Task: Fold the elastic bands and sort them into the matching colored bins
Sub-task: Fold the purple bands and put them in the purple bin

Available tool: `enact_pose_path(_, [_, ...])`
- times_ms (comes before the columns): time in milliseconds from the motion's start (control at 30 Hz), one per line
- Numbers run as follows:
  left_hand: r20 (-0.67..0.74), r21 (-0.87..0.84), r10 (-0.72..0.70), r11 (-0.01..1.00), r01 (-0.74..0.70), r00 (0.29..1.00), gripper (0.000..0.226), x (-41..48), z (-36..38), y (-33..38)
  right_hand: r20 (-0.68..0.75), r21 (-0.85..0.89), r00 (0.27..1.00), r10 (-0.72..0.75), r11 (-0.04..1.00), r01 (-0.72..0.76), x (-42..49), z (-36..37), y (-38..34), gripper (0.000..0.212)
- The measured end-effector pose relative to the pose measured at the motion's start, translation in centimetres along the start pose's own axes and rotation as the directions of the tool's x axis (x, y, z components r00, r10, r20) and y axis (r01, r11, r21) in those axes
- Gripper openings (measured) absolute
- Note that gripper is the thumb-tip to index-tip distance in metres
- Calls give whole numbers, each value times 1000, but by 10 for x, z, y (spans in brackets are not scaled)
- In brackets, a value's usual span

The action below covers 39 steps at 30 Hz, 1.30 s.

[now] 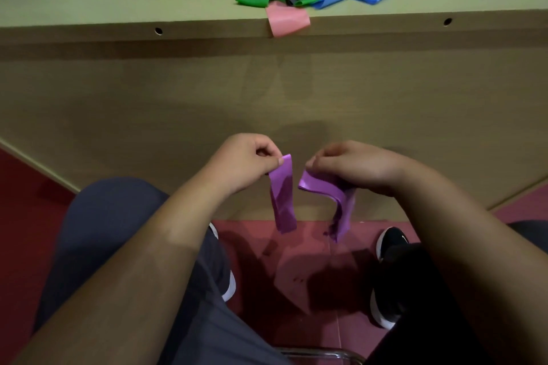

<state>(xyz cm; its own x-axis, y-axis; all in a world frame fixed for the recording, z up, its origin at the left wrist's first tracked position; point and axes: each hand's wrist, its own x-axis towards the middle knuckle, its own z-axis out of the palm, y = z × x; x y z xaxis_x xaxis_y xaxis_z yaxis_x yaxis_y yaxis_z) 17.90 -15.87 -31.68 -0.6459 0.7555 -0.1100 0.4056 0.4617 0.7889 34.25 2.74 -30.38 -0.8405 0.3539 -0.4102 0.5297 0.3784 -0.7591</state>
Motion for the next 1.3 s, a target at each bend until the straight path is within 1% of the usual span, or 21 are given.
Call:
enact_pose_path(33, [2, -28, -13, 1000, 13, 1000, 10, 1, 0, 0, 56, 69, 998, -18, 997, 14, 1, 1, 2, 17])
enact_pose_path(67, [4, -62, -28, 998, 29, 1000, 11, 1, -1, 1, 98, 150, 994, -38, 988, 24, 1, 2, 3, 13])
enact_pose_path(167, [25, -176, -78, 981, 81, 997, 5, 1, -3, 3, 132, 342, 988, -82, 939, 32, 2, 5, 3, 20])
enact_pose_path(333, [62, -342, -136, 928, 149, 989, 3, -2, -6, 8, 96, 434, 990, -100, 900, 49, 3, 7, 1, 19])
enact_pose_path(467, [97, -455, -167, 869, 193, 981, 2, -5, -7, 12, 73, 520, 983, -170, 847, 108, 3, 11, 0, 22])
enact_pose_path(633, [160, -548, -184, 801, 242, 970, 9, -8, -6, 17, 67, 552, 974, -218, 821, 146, 4, 16, -1, 23])
enact_pose_path(733, [191, -566, -163, 787, 244, 968, 10, -10, -5, 20, 78, 582, 970, -229, 801, 142, 4, 18, -2, 23])
enact_pose_path(867, [221, -598, -138, 763, 246, 966, 7, -11, -6, 21, 43, 598, 977, -208, 789, 142, 6, 21, -2, 22])
enact_pose_path(1033, [246, -627, -127, 735, 258, 961, 8, -10, -5, 22, -27, 570, 985, -169, 807, 154, 9, 23, -2, 26])
enact_pose_path(1133, [255, -635, -125, 727, 264, 959, 9, -10, -5, 22, -39, 566, 987, -159, 810, 153, 9, 24, -3, 28])
enact_pose_path(1300, [259, -637, -124, 723, 266, 958, 5, -10, -6, 22, -45, 559, 987, -154, 815, 153, 9, 24, -4, 23])
